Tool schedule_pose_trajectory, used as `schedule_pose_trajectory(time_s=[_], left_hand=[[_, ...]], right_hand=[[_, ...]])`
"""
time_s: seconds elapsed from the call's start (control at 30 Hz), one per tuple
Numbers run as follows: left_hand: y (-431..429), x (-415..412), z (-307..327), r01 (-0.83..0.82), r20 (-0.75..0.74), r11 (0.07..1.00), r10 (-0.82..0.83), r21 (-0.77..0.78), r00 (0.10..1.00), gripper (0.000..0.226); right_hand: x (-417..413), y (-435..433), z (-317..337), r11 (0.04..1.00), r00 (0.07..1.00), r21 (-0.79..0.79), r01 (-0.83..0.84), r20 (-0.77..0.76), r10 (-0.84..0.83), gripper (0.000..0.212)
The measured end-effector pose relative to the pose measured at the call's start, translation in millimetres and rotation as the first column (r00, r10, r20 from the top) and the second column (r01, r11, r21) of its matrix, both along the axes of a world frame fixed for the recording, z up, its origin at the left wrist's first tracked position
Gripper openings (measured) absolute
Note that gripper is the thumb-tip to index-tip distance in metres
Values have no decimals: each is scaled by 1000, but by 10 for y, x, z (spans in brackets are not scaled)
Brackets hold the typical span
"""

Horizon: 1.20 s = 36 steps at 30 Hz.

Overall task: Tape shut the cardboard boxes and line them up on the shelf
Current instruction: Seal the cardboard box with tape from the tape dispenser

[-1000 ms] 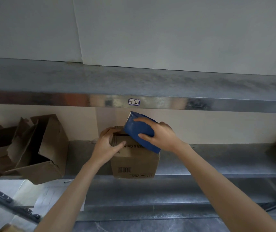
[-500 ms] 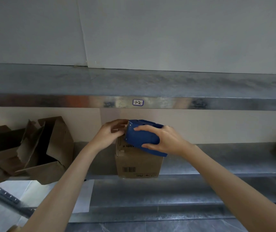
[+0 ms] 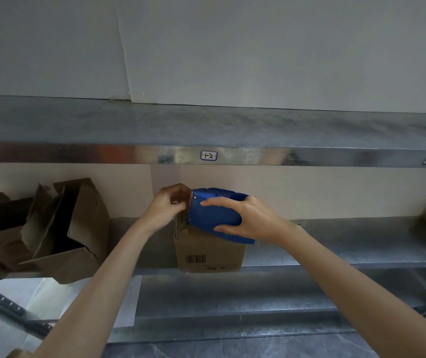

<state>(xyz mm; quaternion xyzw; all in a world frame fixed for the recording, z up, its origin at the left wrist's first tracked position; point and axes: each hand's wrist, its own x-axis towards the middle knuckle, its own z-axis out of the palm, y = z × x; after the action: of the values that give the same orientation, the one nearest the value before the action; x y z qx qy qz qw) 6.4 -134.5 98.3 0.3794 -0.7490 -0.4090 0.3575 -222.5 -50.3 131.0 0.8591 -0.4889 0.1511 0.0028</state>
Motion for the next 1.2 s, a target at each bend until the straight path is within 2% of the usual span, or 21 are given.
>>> schedule_pose_trajectory(time_s=[0.17,0.3,0.47,0.57,0.7,0.9,1.0,1.07,1.2], left_hand=[[0,-45,-1,-96,-8,995,96,-21,995,31],[-2,-59,5,-186,-55,982,186,0,981,27],[26,-27,5,-208,-85,977,211,43,974,20],[-5,199,-64,-274,-141,954,289,119,947,22],[5,353,-141,-291,-130,938,317,187,939,22],[-26,542,-155,-406,-136,896,432,181,892,15],[-15,429,-153,-388,-122,898,418,209,900,15],[-11,346,-152,-325,-170,912,372,249,913,17],[24,268,-178,-233,-141,952,263,201,954,43]], right_hand=[[27,-29,31,1000,1000,30,5,1,-5,57],[27,-69,112,997,1000,79,-6,12,5,56],[-11,-98,207,993,999,112,-30,-22,32,52],[-161,-72,252,992,1000,129,8,19,-10,52],[-284,-49,254,986,999,165,28,30,-33,51],[-565,18,202,984,994,139,112,-33,-108,51],[-607,7,171,981,987,117,156,-45,-152,52],[-659,-6,172,978,982,91,188,-21,-187,53],[-754,-12,188,975,979,92,203,-20,-202,54]])
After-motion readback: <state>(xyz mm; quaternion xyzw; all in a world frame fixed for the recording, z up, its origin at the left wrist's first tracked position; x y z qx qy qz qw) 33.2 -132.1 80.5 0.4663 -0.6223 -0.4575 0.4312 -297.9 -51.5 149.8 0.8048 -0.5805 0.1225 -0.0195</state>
